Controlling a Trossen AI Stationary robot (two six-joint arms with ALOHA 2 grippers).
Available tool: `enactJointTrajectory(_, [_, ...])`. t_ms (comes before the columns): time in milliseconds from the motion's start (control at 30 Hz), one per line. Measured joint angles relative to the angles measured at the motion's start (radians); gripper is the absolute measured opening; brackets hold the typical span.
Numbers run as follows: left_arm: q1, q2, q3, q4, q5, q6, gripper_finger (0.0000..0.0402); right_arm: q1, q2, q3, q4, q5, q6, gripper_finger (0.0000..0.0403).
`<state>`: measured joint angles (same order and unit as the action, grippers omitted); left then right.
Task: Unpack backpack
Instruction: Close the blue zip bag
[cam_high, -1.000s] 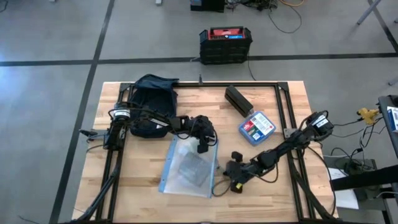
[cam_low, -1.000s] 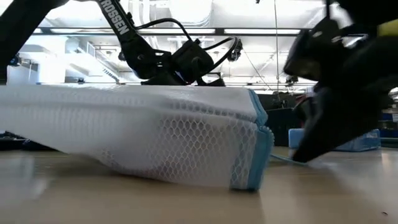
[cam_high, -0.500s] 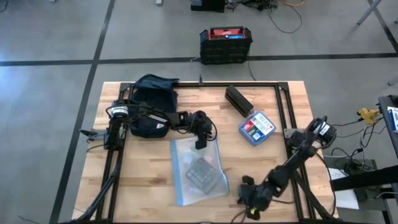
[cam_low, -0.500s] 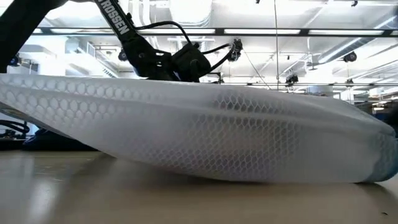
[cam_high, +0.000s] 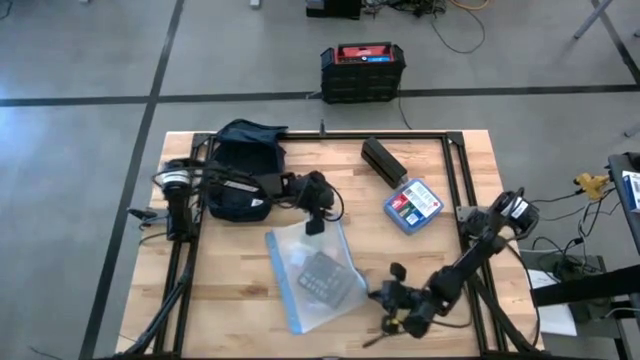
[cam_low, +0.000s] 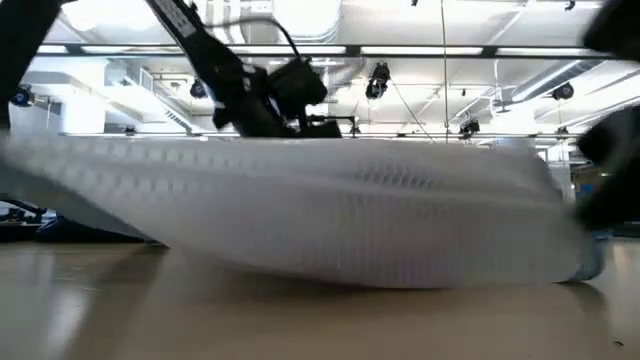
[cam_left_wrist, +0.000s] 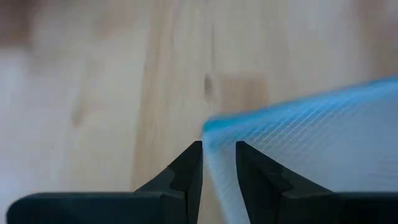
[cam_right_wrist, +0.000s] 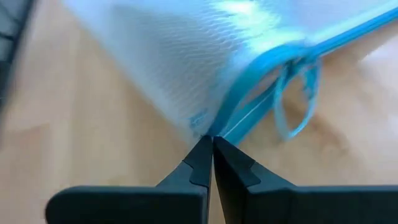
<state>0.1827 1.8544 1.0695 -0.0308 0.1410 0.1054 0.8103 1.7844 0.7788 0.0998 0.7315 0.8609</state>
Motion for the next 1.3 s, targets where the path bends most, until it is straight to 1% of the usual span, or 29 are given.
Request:
enactJointTrajectory(100, [-0.04,-0.06,-0.006,0.001,0.011,-0.013,0.008,-0.058,0.014,0.0,0.008,0.014,-0.059,0.0])
enactJointTrajectory(200, [-0.092,-0.073,-0.013,-0.012,-0.014,-0.032,0.008,-0.1,0.022,0.0,0.079,0.007,-0.163,0.0])
enactJointTrajectory(267, [-0.125,-0.077,-0.014,-0.006,-0.054,-0.035,0.008,-0.121,0.024,0.0,0.178,-0.044,-0.271,0.0])
enactJointTrajectory(333, [-0.149,-0.073,-0.013,0.005,-0.099,-0.036,0.008,-0.137,0.026,0.001,0.28,-0.129,-0.362,0.0])
enactJointTrajectory(400, [-0.161,-0.056,-0.016,0.003,-0.118,-0.037,0.008,-0.149,0.026,0.002,0.327,-0.221,-0.414,0.0])
enactJointTrajectory(467, [-0.168,-0.042,-0.021,-0.005,-0.121,-0.042,0.008,-0.15,0.024,0.002,0.308,-0.249,-0.419,0.0])
enactJointTrajectory(567, [-0.169,-0.039,-0.022,-0.025,-0.121,-0.049,0.008,-0.147,0.02,0.002,0.254,-0.225,-0.395,0.0])
enactJointTrajectory(700, [-0.169,-0.039,-0.047,-0.042,-0.154,-0.046,0.008,-0.136,0.019,0.002,0.224,-0.161,-0.351,0.0])
enactJointTrajectory(800, [-0.165,-0.04,-0.075,-0.028,-0.159,-0.043,0.008,-0.116,0.008,0.002,0.205,-0.091,-0.338,0.0])
enactJointTrajectory(900, [-0.165,-0.04,-0.118,-0.016,-0.159,-0.042,0.008,-0.108,-0.008,0.002,0.14,-0.009,-0.3,0.0])
enactJointTrajectory(967, [-0.165,-0.04,-0.146,0.016,-0.159,-0.042,0.008,-0.114,-0.008,0.002,0.091,0.028,-0.265,0.0])
enactJointTrajectory(1067, [-0.165,-0.041,-0.186,0.07,-0.158,-0.042,0.008,-0.142,0.006,0.001,0.09,0.02,-0.251,0.0])
enactJointTrajectory(1300, [-0.165,-0.043,-0.259,0.187,-0.158,-0.045,0.008,-0.169,0.061,0.001,0.088,-0.094,-0.224,0.0])
